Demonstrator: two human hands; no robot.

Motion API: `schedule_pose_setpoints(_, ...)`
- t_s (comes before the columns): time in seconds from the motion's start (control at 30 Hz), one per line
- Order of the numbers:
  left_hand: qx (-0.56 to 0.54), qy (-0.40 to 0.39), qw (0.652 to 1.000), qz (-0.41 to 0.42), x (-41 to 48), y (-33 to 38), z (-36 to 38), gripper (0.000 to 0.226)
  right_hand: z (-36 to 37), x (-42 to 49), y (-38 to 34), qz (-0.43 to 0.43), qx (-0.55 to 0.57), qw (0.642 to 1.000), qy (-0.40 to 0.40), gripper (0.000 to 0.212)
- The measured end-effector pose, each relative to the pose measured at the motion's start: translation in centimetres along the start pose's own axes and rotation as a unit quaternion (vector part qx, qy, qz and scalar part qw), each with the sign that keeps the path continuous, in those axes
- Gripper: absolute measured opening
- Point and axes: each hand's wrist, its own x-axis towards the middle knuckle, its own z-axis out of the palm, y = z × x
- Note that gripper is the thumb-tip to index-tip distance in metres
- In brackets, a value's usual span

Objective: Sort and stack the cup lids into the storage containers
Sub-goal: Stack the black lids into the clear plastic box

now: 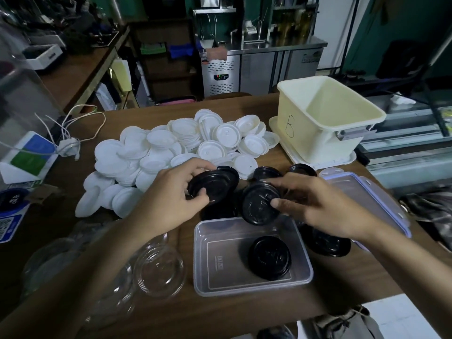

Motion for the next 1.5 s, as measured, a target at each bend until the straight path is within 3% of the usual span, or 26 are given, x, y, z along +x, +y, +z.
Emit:
schedule_pose_setpoints(0.2, -0.137, -0.023, 0.990, -0.035, -0.2, 1.3, 1.1, 0.041, 1.0, -2.5, -0.4, 0.023, -0.157, 0.985, -0.070, 0.052)
schedule_pose_setpoints(0.37, -0.167, -0.053, 0.982, -0.069, -0.2, 2.1, 1.8, 0.039, 2.0, -2.9, -0.1, 0.038, -0.235, 0.966, -0.098, 0.029)
schedule_pose_setpoints(0.53, -0.159, -0.080, 0.981, -0.081, -0.8, 2.1, 2.6, 0.039, 2.7, -3.0, -0.3, 0.023, -0.290, 0.952, -0.097, 0.041)
schedule_pose_setpoints(0.7, -0.136, -0.112, 0.980, -0.093, -1.1, 2.4, 2.8, 0.038, 2.7, -2.8, 0.0, 0.023, -0.309, 0.946, -0.095, 0.041)
schedule_pose_setpoints(0.9, -0.112, -0.213, 0.967, -0.083, -2.0, 3.0, 4.7, 0.035, 1.5, -2.9, -0.1, 0.054, -0.281, 0.954, -0.088, 0.041)
schedule_pose_setpoints(1.03, -0.093, -0.248, 0.961, -0.077, -2.4, 2.6, 6.4, 0.035, 1.6, -3.2, 0.8, 0.077, -0.264, 0.959, -0.076, 0.022)
schedule_pose_setpoints(1.23, -0.034, -0.263, 0.961, -0.074, -2.1, 2.3, 7.8, 0.033, 2.2, -3.5, 1.3, 0.098, -0.268, 0.956, -0.069, 0.017)
schedule_pose_setpoints(1.5, 0.034, -0.240, 0.969, -0.041, -1.7, 2.8, 8.9, 0.029, 1.6, -4.4, 1.2, 0.084, -0.264, 0.955, -0.105, 0.035)
